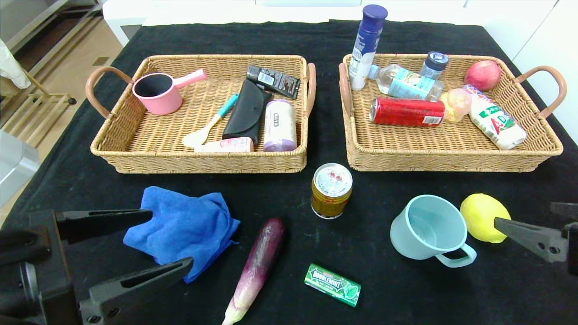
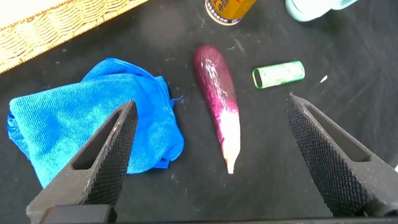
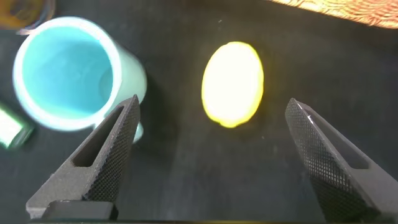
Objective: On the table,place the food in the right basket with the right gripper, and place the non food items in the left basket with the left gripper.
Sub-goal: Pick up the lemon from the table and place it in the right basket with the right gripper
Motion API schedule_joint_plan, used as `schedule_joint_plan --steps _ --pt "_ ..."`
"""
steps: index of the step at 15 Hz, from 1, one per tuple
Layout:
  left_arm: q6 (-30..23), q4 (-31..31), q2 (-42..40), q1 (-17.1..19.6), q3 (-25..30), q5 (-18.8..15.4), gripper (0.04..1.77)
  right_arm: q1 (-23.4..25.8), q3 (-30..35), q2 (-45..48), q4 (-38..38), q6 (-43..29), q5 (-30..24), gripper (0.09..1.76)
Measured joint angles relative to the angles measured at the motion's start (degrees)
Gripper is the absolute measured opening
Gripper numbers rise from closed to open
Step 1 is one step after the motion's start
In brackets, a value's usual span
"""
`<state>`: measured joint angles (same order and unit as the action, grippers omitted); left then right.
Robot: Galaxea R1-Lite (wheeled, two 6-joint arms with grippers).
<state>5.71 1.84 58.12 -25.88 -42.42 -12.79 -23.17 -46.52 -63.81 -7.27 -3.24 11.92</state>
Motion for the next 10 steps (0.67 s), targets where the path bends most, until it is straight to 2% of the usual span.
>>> schedule_joint_plan --steps 2,5,7,10 --pt "0.16 0.11 -0.07 -0.09 0.15 -0.02 1.72 0.00 -4.08 -3.61 -4.08 -2.68 4.00 1.71" --pt "0.10 0.06 -0.24 -0.16 0.17 0.02 1.72 -0.11 -13.01 -8.63 -16.76 -13.18 6.86 1.71" --pt "0.07 0.02 -0.28 -0.13 0.28 0.00 1.72 -0.06 -17.04 -11.89 -20.43 -17.09 6.07 1.71" --pt "0.05 -0.02 -0.46 0.02 0.37 0.04 1.72 3.04 -19.58 -16.68 -20.68 -17.54 2.62 1.71"
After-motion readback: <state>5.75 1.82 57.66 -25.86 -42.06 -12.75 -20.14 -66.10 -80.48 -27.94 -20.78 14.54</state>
